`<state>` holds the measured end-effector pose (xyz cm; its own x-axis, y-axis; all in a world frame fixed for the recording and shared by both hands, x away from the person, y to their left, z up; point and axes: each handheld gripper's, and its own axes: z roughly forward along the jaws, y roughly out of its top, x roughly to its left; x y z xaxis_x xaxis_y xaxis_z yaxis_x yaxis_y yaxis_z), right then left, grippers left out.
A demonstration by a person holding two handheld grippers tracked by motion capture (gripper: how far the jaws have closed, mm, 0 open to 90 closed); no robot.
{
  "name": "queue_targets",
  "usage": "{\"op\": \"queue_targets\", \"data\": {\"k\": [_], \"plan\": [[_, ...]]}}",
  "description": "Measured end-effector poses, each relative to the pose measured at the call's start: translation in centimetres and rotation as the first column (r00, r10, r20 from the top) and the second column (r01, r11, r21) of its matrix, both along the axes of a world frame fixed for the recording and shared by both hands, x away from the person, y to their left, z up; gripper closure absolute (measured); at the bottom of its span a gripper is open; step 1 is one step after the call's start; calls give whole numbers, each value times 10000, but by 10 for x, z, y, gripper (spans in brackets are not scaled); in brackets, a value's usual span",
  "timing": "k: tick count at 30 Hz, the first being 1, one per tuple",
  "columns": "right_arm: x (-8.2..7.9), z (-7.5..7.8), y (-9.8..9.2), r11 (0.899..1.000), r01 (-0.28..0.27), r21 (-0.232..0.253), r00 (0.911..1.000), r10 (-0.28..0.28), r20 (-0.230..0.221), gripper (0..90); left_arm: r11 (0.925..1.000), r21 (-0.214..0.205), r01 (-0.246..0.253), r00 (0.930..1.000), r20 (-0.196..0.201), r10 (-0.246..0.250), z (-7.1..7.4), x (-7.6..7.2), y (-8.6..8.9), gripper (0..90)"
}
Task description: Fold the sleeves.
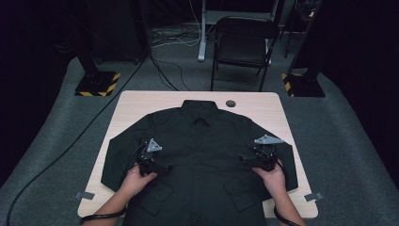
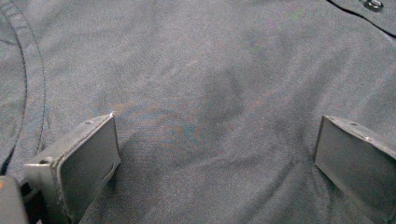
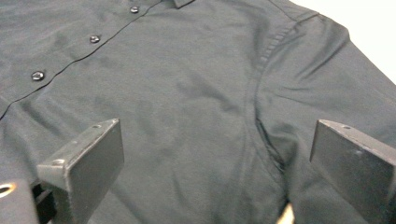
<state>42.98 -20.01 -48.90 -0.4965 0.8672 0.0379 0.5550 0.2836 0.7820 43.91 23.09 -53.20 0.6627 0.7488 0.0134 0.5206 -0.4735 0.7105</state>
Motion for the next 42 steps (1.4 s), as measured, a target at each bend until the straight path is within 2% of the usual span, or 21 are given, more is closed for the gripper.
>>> {"op": "queue_targets", "data": {"k": [22, 27, 32, 37, 42], "plan": [[6, -4, -31, 9966, 815, 86, 9967, -815, -47, 33, 10000, 0, 2, 10000, 5, -2, 0, 0, 0, 0], [7, -2, -36, 9951, 967, 222, 9953, -966, -65, 35, 10000, -4, -2, 10000, -1, 2, 0, 0, 0, 0], [6, 2, -45, 9937, 1107, 146, 9938, -1106, -48, 35, 10000, -3, 0, 10000, -1, 0, 0, 0, 0, 0], [6, 4, -56, 9891, 1393, 486, 9902, -1389, -113, 35, 10000, 0, 1, 10000, 1, -1, 0, 0, 0, 0], [6, 6, -64, 9876, 1489, 508, 9889, -1486, -96, 35, 10000, 0, 0, 10000, 0, 0, 0, 0, 0, 0]]}}
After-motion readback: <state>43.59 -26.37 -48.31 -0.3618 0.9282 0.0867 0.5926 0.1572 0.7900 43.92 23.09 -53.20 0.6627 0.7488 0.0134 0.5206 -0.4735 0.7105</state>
